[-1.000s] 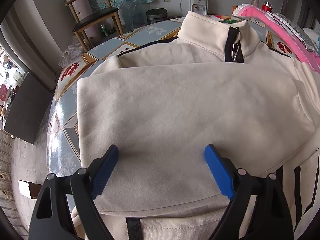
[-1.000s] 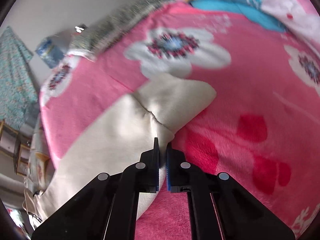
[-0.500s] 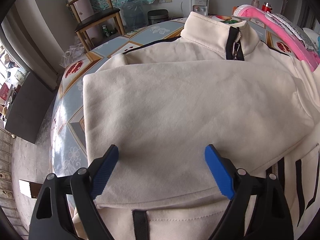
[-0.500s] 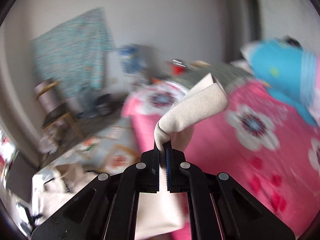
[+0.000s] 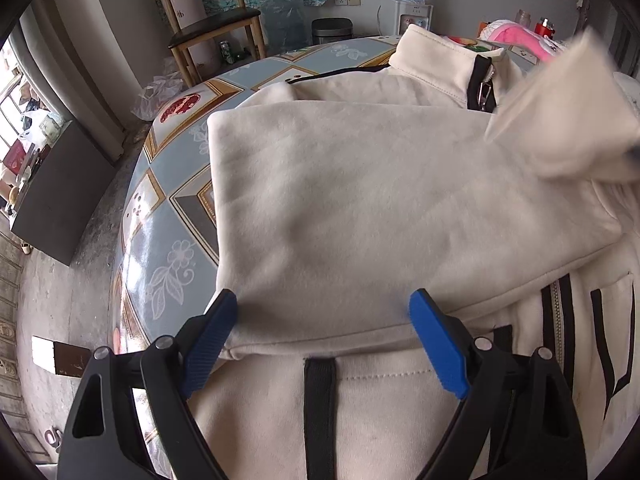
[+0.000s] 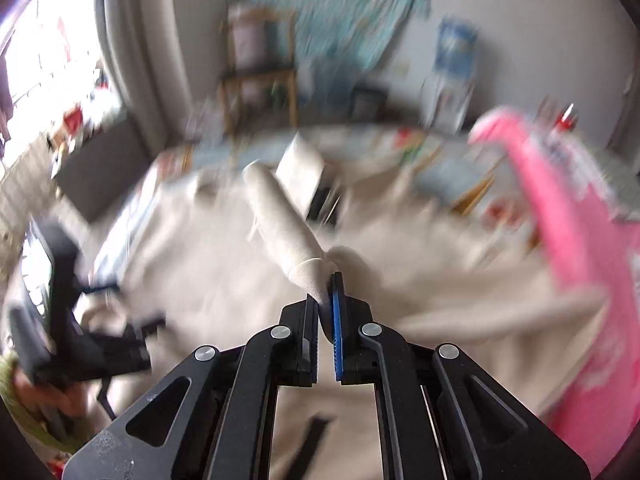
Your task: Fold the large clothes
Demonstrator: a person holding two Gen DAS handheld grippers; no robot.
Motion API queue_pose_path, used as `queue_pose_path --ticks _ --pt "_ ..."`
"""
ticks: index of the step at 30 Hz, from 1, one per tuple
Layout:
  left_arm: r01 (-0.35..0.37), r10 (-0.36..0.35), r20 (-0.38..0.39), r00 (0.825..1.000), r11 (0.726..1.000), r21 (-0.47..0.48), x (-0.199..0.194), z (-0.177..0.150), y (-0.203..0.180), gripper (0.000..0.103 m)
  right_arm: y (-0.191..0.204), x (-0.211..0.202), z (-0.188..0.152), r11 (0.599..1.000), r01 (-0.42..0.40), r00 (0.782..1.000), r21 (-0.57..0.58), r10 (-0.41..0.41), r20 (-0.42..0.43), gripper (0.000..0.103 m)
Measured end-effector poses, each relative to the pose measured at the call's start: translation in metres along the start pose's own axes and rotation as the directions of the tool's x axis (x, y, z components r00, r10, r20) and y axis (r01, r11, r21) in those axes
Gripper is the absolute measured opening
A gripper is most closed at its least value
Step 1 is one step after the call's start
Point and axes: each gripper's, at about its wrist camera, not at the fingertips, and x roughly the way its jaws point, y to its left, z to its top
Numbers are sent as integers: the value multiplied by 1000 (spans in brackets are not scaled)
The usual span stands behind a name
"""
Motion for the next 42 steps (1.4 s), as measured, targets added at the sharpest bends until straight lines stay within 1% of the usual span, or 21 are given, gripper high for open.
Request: queue_pose_path --ticks 1,3,9,11,13,14,15,17,20,21,23,26,29,31,33,34,35,36,39,40,42 --pt "2 -2 3 1000 1000 4 -1 -1 1 86 4 11 -10 1000 -16 999 9 16 -35 7" --pt "5 -5 10 1000 1000 13 -4 -4 2 86 6 18 -25 999 -40 997 29 42 -64 8" --pt "2 -3 13 1000 1000 13 -4 -5 3 86 8 10 -46 980 -161 979 113 173 -106 11" --pt "-2 2 13 1000 1000 12 -4 -5 2 86 22 4 -51 981 -157 979 111 170 -112 12" --pt "-6 6 13 1000 1000 8 -5 -6 1 86 30 5 -58 989 -130 983 66 138 -124 15" --pt "-9 8 13 1000 1000 6 -4 -6 1 86 36 5 -60 994 -110 985 26 112 -129 21" --pt "-12 12 12 1000 1000 5 -5 -6 0 86 44 5 -64 996 -85 988 -28 80 -132 40" --pt "-17 17 11 1000 1000 5 -5 -6 0 86 62 -1 -73 989 -46 994 -139 31 -107 66" --pt "-25 24 9 1000 1000 5 -5 -6 -1 86 90 -6 -86 947 72 996 -312 -87 -33 66" --pt "-26 26 9 1000 1000 5 -6 -7 -1 86 92 -7 -87 946 65 996 -317 -79 -32 66" --pt "-25 25 14 1000 1000 2 -8 -7 -1 86 87 -13 -87 962 3 999 -274 -15 -43 66" --pt "5 -5 48 999 1000 -9 -20 -7 0 86 66 -32 -89 979 -107 994 -173 105 -19 66" --pt "60 -59 100 993 998 -7 -38 -5 -2 86 36 -48 -99 978 -204 979 -45 204 -4 66" --pt "128 -126 120 985 992 -8 -48 -4 -5 86 20 -54 -108 969 -242 970 41 242 -5 61" --pt "209 -205 119 971 978 -14 -54 -3 -10 86 6 -55 -116 950 -289 957 119 291 -5 49" --pt "255 -251 114 961 967 -15 -56 -3 -13 86 -2 -56 -120 937 -311 949 160 315 1 45" --pt "296 -294 104 950 955 -12 -57 -2 -18 86 -8 -55 -124 924 -326 943 201 332 4 38" --pt "327 -324 94 941 945 -9 -56 -1 -23 86 -13 -52 -127 912 -335 939 238 344 4 35" --pt "422 -420 38 907 906 -42 -46 2 -38 85 -24 -43 -135 890 -322 940 321 340 0 30" --pt "436 -435 19 900 898 -60 -40 2 -41 82 -26 -40 -137 889 -310 943 338 332 -7 29" --pt "449 -452 -21 892 889 -87 -26 4 -48 71 -27 -36 -141 889 -293 948 351 317 -11 29"
